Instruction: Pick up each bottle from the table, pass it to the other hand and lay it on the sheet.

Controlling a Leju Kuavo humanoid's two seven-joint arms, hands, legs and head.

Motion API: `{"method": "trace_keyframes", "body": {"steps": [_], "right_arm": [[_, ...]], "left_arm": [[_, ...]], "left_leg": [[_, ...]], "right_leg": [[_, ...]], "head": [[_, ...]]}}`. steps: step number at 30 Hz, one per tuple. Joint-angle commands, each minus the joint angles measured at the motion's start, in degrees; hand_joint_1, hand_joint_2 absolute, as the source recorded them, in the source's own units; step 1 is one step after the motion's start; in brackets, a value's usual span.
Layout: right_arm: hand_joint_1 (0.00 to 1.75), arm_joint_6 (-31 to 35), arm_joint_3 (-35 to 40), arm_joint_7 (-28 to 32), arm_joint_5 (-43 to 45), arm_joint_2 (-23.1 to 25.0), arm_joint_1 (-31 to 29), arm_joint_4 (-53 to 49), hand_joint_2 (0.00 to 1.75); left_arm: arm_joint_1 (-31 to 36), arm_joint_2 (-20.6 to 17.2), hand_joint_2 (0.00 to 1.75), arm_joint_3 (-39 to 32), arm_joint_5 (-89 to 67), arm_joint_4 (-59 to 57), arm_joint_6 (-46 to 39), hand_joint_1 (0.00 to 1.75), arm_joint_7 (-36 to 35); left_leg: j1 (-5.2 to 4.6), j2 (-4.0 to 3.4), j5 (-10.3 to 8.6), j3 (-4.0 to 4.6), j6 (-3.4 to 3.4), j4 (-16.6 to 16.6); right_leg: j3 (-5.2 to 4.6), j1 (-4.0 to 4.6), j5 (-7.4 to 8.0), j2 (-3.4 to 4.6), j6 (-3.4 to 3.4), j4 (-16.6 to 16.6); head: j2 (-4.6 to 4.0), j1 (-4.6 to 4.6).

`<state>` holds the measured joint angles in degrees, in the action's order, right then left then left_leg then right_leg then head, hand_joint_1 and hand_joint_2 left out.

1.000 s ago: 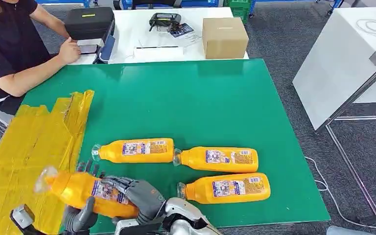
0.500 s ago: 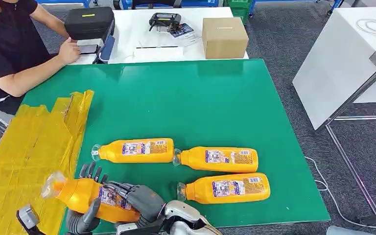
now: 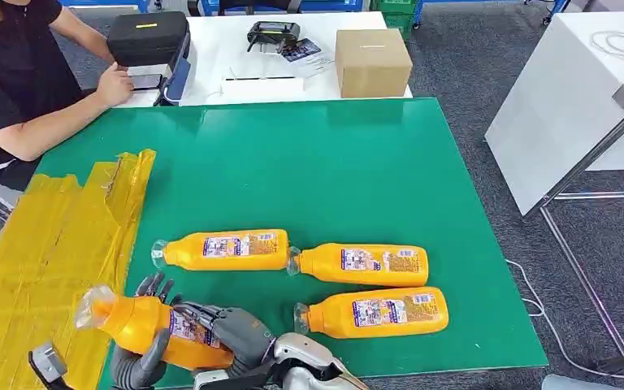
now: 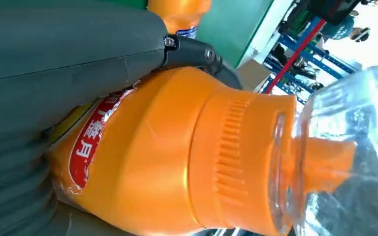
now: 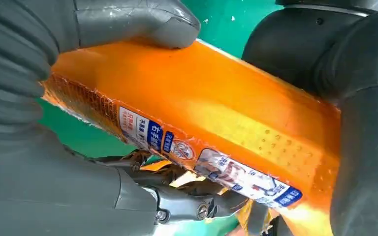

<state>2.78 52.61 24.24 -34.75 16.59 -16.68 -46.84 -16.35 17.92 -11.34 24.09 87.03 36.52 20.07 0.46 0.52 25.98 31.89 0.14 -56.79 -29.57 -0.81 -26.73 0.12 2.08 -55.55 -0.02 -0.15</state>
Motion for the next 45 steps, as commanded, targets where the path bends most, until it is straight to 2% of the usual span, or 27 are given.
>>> {"method": "trace_keyframes", "body": {"steps": [1, 9, 14, 15, 16, 18, 21, 26, 27, 31, 32, 35, 37, 38, 40, 42, 43, 45], "right_arm": [[1.75, 0.1, 6.2, -1.6, 2.1, 3.4, -1.1, 5.9, 1.75], [1.75, 2.4, 5.8, -1.1, 4.1, 3.4, -1.6, 6.2, 1.75], [1.75, 5.2, 0.9, -0.1, 3.2, 2.8, 0.3, 1.5, 1.75], [1.66, 6.2, -0.8, -0.1, 3.4, 2.1, 1.4, -1.0, 1.75], [0.00, 7.0, -2.5, 0.2, 3.5, 1.2, 2.8, -4.6, 1.75], [0.00, 7.0, -2.5, 0.2, 3.5, 1.2, 2.8, -4.6, 1.75], [0.00, 7.6, -5.4, -0.1, 3.0, -0.6, 5.4, -10.6, 1.75], [0.00, 12.4, -13.4, 0.6, 3.8, -3.5, 12.4, -26.7, 1.75], [0.00, 12.8, -14.4, 0.7, 3.8, -3.9, 13.2, -28.5, 1.75], [0.00, 13.2, -17.0, -0.5, 2.8, -4.7, 15.1, -34.9, 1.75], [0.00, 12.6, -17.3, -1.5, 2.9, -4.9, 15.1, -35.6, 1.75], [0.00, 11.8, -17.6, -2.3, 2.9, -5.0, 14.5, -35.1, 1.75], [0.00, 9.4, -16.4, -5.1, 0.4, -5.5, 13.0, -33.3, 1.75], [0.00, 9.0, -16.3, -5.1, 0.0, -5.3, 12.9, -32.9, 1.75], [0.00, 8.3, -15.0, -5.8, -2.1, -5.4, 12.3, -32.0, 1.75], [0.00, 7.9, -14.3, -6.1, -2.3, -5.6, 11.9, -31.6, 1.75], [0.00, 7.3, -13.8, -6.3, -2.0, -5.7, 11.4, -31.2, 1.75], [0.00, 7.1, -13.7, -6.4, -1.8, -5.8, 11.0, -30.9, 1.75]], "left_arm": [[1.1, -1.4, 1.75, -0.6, 1.0, 0.1, 3.6, 1.75, 0.5], [1.9, 0.4, 1.75, -2.6, 1.1, -0.2, 6.3, 1.75, -1.3], [1.1, 0.8, 1.75, -1.8, 1.0, 2.2, 5.4, 1.75, -1.4], [0.7, 0.9, 1.75, -1.3, 0.5, 3.2, 5.0, 1.75, -1.4], [0.1, 1.1, 1.75, -0.6, -0.3, 4.5, 4.1, 1.75, -1.5], [0.1, 1.1, 1.75, -0.6, -0.3, 4.5, 4.1, 1.75, -1.5], [-0.3, 0.7, 1.75, 1.4, -3.1, 6.8, 0.7, 1.75, 0.0], [-0.9, 0.7, 1.75, 0.8, -13.1, 16.5, -13.0, 1.75, 6.7], [-0.8, 0.5, 1.75, 0.4, -16.0, 18.3, -16.0, 1.75, 8.4], [0.2, -1.4, 1.75, -1.0, -31.6, 24.3, -32.6, 1.75, 14.7], [0.6, -1.8, 1.75, -1.3, -35.3, 24.9, -36.1, 1.75, 15.1], [1.4, -2.4, 1.75, -1.7, -38.0, 24.7, -38.5, 1.75, 15.2], [3.3, -2.9, 1.75, -2.6, -51.3, 23.2, -49.6, 1.75, 16.0], [4.0, -3.2, 1.75, -2.7, -55.1, 22.7, -52.4, 1.75, 15.6], [5.7, -4.5, 1.75, -2.5, -74.4, 20.1, -62.8, 1.75, 10.3], [7.0, -6.2, 1.75, -2.0, -83.4, 17.0, -63.1, 1.75, 4.9], [7.8, -8.7, 1.75, -1.2, -90.6, 13.5, -63.1, 1.75, 0.8], [8.3, -10.0, 1.75, -0.9, -92.8, 10.6, -64.9, 1.75, -0.6]], "left_leg": [[0.04, -0.07, 0.03, -0.06, -0.02, 0.0], [0.07, -0.01, 0.05, -0.11, -0.01, 0.0], [0.04, 0.03, 0.03, -0.02, -0.01, 0.0], [0.09, 0.02, 0.06, -0.03, -0.02, 0.0], [0.05, 0.06, 0.03, 0.01, -0.01, 0.0], [0.07, 0.10, 0.04, 0.02, 0.00, -0.1], [0.06, 0.06, 0.06, -0.06, 0.01, 0.0], [0.12, 0.30, 0.10, 0.03, 0.01, -0.1], [0.07, 0.15, 0.08, 0.04, 0.01, -0.1], [0.09, 0.28, 0.05, 0.06, -0.01, -0.1], [0.11, 0.24, 0.04, 0.08, -0.02, -0.1], [0.06, 0.11, 0.01, 0.04, -0.01, 0.0], [0.03, 0.08, 0.00, 0.00, -0.01, 0.0], [0.07, 0.10, 0.00, -0.07, -0.01, 0.0], [0.02, 0.09, -0.04, -0.03, 0.00, 0.1], [0.02, 0.10, -0.05, -0.06, -0.01, 0.1], [0.04, 0.10, -0.05, -0.09, -0.01, 0.1], [0.00, 0.13, -0.09, -0.20, -0.01, 0.2]], "right_leg": [[0.05, 0.05, -0.02, 0.04, -0.08, 0.0], [0.15, 0.09, -0.04, -0.04, -0.10, 0.1], [0.07, 0.05, -0.04, -0.07, -0.07, 0.0], [0.10, 0.10, -0.06, -0.07, -0.10, 0.0], [0.05, 0.05, -0.05, -0.08, -0.06, 0.0], [0.06, 0.08, -0.06, -0.13, -0.07, 0.0], [0.12, 0.07, -0.06, -0.09, -0.08, 0.1], [0.12, 0.14, -0.15, -0.35, -0.08, 0.0], [0.04, 0.08, -0.09, -0.18, -0.06, 0.0], [0.06, 0.10, -0.11, -0.33, -0.09, 0.0], [0.02, 0.12, -0.08, -0.27, -0.09, 0.0], [0.00, 0.07, -0.03, -0.14, -0.07, 0.0], [0.02, 0.04, -0.02, -0.11, -0.06, 0.0], [0.12, 0.09, -0.01, -0.15, -0.10, 0.1], [0.05, 0.03, 0.01, -0.11, -0.05, 0.1], [0.08, 0.04, 0.01, -0.13, -0.07, 0.1], [0.13, 0.05, 0.01, -0.14, -0.08, 0.1], [0.22, 0.01, 0.02, -0.16, -0.09, 0.2]], "head": [[0.00, 0.00], [0.00, 0.00], [0.00, 0.02], [0.00, 0.02], [0.00, 0.00], [0.00, 0.00], [0.00, 0.00], [0.00, 0.02], [0.00, 0.00], [0.00, 0.02], [0.00, 0.00], [0.00, -0.02], [0.00, -0.02], [0.00, 0.00], [0.00, 0.00], [0.00, 0.00], [0.00, 0.00], [0.00, 0.00]]}}
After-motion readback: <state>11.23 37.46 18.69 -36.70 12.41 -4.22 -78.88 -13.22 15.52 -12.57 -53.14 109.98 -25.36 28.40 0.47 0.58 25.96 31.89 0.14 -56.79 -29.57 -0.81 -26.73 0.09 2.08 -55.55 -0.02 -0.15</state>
